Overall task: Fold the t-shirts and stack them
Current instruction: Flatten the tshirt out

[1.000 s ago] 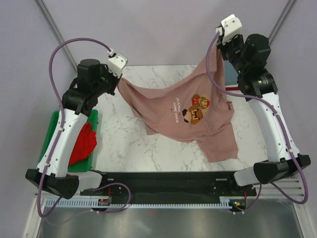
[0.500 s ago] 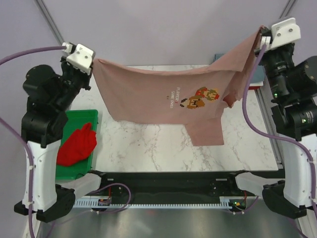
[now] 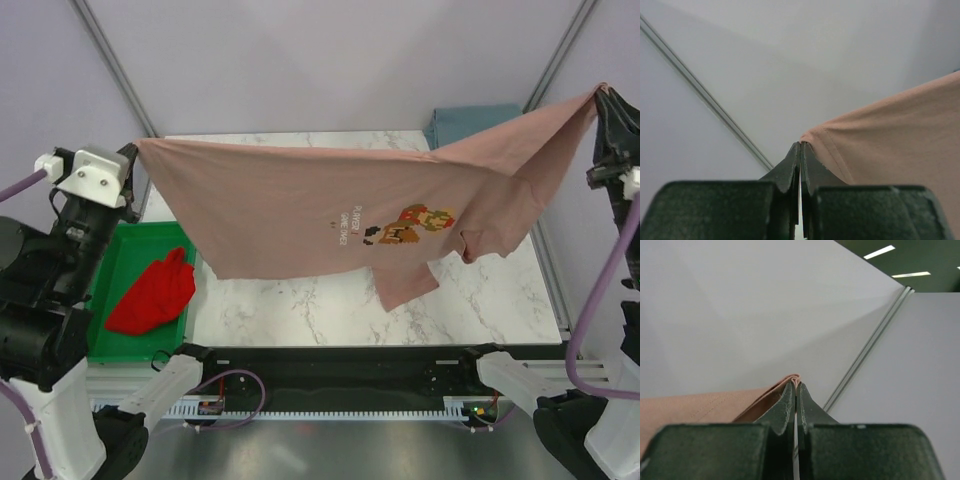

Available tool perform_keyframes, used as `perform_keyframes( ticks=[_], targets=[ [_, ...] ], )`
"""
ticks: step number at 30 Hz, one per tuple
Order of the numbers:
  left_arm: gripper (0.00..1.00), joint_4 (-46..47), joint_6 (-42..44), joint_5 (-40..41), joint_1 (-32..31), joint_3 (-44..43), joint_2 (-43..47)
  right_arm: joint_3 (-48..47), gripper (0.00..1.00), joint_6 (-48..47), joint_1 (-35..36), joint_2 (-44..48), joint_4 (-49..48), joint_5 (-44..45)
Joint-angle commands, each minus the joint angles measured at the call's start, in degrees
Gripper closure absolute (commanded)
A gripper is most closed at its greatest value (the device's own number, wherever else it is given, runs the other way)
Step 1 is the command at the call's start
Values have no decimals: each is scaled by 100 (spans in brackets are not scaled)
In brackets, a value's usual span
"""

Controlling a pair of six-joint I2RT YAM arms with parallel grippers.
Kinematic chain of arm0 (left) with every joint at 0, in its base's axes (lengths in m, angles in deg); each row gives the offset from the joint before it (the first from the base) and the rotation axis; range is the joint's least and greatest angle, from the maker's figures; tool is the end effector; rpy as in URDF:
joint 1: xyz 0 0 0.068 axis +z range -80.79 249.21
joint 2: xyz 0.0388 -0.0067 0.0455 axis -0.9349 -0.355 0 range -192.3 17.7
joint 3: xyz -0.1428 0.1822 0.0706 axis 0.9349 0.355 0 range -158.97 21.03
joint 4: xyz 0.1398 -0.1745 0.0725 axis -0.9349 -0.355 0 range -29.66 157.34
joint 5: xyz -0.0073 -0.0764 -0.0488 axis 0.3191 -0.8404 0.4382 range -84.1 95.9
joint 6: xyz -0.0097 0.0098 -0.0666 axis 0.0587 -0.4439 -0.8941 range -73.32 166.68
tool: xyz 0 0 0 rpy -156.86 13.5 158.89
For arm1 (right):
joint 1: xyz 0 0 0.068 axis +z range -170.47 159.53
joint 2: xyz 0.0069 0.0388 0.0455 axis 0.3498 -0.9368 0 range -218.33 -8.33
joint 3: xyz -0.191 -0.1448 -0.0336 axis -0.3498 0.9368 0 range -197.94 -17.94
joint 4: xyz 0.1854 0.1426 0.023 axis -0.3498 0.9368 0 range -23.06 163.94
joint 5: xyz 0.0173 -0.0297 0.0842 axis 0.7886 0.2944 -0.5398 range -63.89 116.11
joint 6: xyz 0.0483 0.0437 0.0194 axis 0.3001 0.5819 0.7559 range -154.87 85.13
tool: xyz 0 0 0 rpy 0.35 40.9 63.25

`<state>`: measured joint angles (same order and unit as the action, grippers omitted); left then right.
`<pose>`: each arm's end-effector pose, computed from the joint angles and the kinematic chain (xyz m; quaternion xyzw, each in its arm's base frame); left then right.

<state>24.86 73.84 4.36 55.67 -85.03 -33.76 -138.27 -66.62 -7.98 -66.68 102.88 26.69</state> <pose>0.0753 -0.0197 0.5333 0.2283 0.5856 0.0839 0.7732 0.0612 0.0130 0.5869 -0.1955 0.4922 -0.1445 0.8358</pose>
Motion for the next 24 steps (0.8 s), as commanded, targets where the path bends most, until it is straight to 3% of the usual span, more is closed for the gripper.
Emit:
perform_keyframes(
  ticks=[1, 11, 14, 19, 24],
  targets=[
    [98, 99, 211, 101, 62, -327, 294, -569, 100, 81, -124, 235, 115, -269],
    [98, 205, 492, 267, 159, -1031, -152, -659, 100, -7, -238, -114, -148, -366],
    [98, 249, 562, 216, 150, -645, -372, -80, 100, -191, -247, -265, -456, -453],
    [98, 696, 720, 180, 150, 857, -549, 1457, 100, -367, -238, -501, -1290, -655],
    [98, 1503, 932, 5, 159, 2323, -1005, 2276, 100, -289, -238, -1020, -1739, -954]
  ],
)
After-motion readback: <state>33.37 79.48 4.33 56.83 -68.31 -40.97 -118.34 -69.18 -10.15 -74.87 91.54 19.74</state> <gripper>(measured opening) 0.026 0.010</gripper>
